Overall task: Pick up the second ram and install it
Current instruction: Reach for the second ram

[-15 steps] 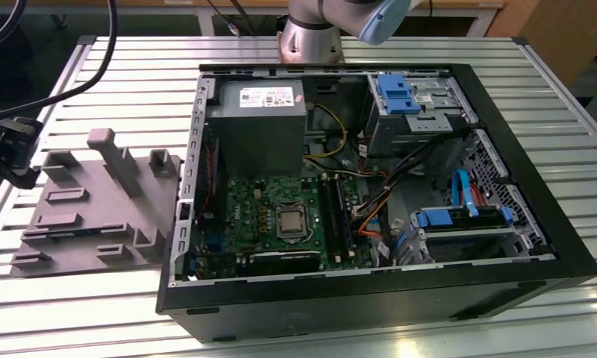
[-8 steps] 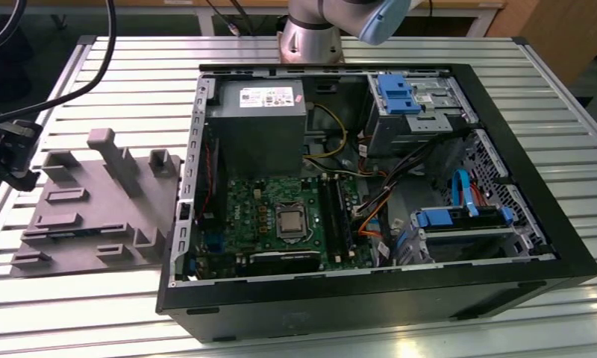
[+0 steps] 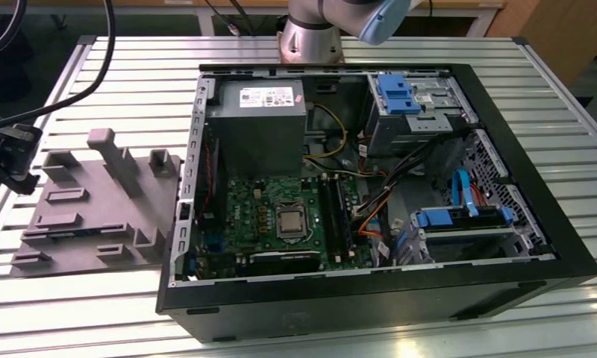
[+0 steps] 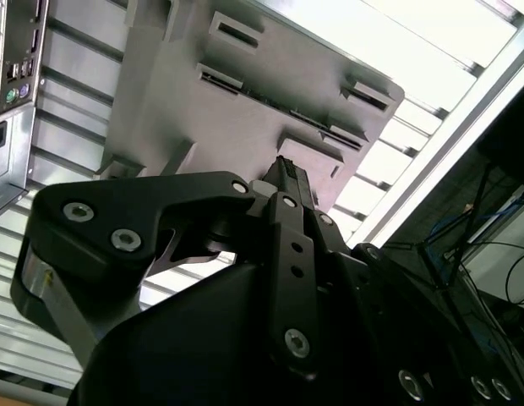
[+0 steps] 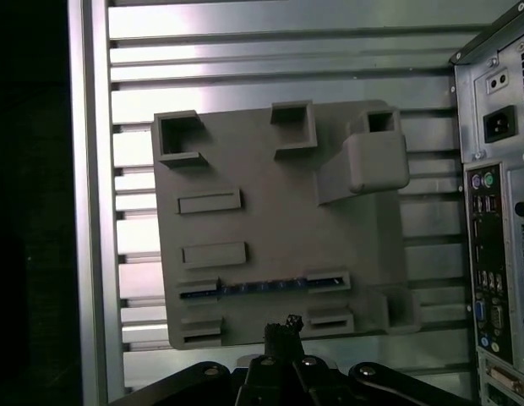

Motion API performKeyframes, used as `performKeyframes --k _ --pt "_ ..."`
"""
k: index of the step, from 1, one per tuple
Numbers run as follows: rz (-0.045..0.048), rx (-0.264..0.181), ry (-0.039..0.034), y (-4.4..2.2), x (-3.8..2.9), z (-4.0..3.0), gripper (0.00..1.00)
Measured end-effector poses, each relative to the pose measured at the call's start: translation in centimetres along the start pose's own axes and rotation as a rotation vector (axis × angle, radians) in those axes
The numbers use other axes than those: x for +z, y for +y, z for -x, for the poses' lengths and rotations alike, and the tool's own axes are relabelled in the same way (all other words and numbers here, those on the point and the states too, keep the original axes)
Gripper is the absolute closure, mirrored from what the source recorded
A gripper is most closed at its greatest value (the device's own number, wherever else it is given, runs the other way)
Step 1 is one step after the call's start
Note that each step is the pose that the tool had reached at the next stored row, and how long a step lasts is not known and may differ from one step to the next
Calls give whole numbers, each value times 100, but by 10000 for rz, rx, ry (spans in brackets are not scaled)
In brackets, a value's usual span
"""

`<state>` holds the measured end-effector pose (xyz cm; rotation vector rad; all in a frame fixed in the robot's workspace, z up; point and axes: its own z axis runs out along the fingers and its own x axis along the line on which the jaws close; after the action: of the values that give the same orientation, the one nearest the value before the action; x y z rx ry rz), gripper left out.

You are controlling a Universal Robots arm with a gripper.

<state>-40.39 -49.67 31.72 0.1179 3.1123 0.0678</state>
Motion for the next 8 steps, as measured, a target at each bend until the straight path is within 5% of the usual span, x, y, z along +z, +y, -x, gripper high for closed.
performKeyframes --k 8 --pt "-1 0 0 -18 31 -10 89"
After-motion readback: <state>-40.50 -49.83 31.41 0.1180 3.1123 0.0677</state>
